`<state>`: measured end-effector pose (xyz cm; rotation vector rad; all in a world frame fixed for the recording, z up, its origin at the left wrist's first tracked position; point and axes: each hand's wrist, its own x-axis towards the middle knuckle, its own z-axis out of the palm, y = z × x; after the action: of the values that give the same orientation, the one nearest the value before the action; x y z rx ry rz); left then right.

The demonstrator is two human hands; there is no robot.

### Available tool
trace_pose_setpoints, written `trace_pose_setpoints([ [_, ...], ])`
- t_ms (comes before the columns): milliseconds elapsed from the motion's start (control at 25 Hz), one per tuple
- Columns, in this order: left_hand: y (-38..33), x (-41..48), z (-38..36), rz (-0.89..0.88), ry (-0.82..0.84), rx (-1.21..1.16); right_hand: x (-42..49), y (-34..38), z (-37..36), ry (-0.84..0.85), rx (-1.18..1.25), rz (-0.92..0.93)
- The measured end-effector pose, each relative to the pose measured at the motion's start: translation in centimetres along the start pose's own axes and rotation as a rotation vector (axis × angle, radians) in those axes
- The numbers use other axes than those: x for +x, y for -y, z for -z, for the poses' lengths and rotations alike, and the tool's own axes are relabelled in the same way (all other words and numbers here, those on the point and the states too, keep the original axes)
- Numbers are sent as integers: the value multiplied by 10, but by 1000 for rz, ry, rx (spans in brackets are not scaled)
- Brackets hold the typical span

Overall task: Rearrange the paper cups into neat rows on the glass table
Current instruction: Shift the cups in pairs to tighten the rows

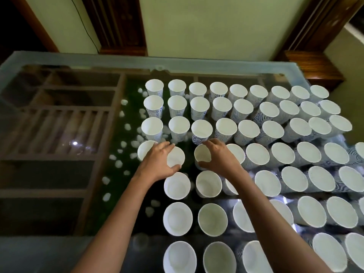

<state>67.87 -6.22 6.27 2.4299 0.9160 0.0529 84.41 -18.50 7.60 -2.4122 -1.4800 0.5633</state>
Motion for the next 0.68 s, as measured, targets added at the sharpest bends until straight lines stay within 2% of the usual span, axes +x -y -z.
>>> trace_pose_setpoints([
  [280,13,6,0,-114,30,-27,-1,11,-10,8,6,-97],
  [680,13,9,-8,-69,56,-79,-3,16,-9,21,2,-62],
])
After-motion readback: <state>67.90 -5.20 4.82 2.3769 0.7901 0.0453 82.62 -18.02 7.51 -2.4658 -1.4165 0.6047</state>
